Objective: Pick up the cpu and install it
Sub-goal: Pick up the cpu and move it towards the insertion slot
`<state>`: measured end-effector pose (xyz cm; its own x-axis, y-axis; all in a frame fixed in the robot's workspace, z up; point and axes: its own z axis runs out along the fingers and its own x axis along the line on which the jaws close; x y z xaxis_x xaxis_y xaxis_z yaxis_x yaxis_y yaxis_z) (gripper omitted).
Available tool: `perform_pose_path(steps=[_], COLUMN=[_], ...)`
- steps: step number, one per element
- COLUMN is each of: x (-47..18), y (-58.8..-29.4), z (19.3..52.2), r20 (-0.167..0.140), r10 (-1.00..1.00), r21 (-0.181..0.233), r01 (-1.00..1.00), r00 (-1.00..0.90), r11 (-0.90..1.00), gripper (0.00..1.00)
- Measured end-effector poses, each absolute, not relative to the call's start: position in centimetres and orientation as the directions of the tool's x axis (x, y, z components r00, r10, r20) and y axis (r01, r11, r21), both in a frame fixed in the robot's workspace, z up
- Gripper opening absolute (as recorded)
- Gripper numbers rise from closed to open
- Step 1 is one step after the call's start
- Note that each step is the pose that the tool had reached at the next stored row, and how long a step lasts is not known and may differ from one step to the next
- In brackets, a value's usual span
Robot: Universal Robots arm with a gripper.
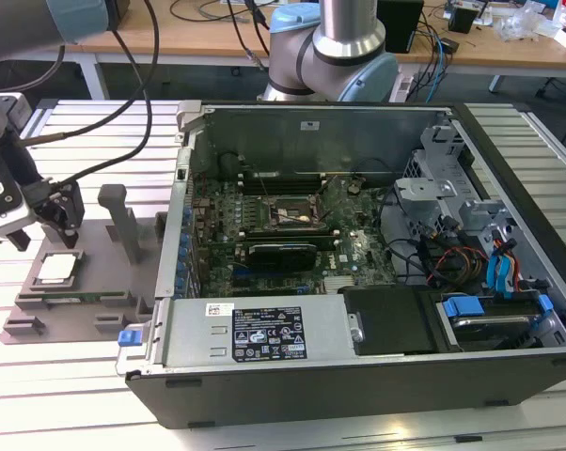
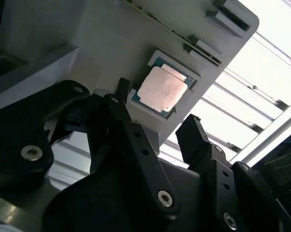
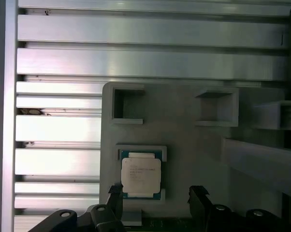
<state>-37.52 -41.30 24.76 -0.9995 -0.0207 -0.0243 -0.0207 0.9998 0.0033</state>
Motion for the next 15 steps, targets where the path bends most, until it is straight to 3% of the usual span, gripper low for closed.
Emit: perform_pose_path(steps=[15], x=[-37.5], y=[-41.3], z=[23.1], r20=[-0.024], r10=[-0.021], r21=[0.003], r01=[-0.021], r00=[-0.999], r11=[1.0], gripper=[0.66])
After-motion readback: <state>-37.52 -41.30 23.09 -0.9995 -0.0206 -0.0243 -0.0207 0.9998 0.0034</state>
